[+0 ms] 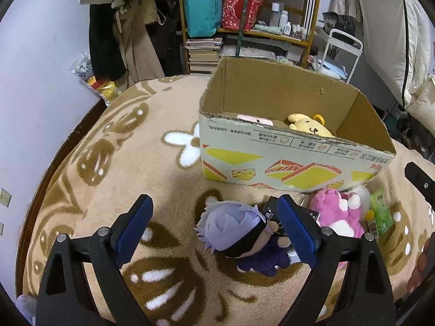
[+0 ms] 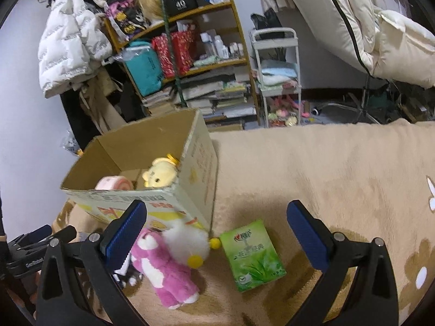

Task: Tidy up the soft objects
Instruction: 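Grasp the green tissue pack with the right tool while the left tool grasps the white-haired doll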

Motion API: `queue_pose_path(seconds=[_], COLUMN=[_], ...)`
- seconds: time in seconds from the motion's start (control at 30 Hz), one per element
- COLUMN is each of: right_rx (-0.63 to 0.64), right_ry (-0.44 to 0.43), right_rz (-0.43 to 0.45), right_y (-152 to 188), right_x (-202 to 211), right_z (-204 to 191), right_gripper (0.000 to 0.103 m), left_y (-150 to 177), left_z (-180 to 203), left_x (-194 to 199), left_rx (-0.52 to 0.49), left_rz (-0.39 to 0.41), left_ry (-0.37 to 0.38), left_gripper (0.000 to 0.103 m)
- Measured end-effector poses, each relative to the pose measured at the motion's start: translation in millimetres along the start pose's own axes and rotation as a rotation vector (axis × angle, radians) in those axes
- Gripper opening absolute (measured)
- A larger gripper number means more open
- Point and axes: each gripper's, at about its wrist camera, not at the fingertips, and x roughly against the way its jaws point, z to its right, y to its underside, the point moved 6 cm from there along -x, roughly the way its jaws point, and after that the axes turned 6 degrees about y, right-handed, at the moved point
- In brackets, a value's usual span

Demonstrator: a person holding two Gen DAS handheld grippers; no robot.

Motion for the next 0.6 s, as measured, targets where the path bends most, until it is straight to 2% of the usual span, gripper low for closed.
queue_pose_path(seconds=[0.27,0.37,0.6], right_rx=[-0.04,-0.057,-0.073], right_ry=[0.049,0.055,0.092], right_rz=[-0.071,-0.1,-0.21], right_y=[4.9,6.4,28.8], right_x=[-19.0,-23.8,-45.0], right_z=[15.6,18.3,27.6], right_gripper=[0.102,0.097,0.096], left_y=[7.5,10.6,18.1], left_z=[7.7,11.9,11.4], left_x=[-17.9,-23.6,-40.2], left_rx=[-0.027,-0.038,-0.063], left_rz=[-0.061,-0.084,-0.156], left_ry=[0.013,0.019,-0.002], left_gripper=[0.091,0.091,0.091])
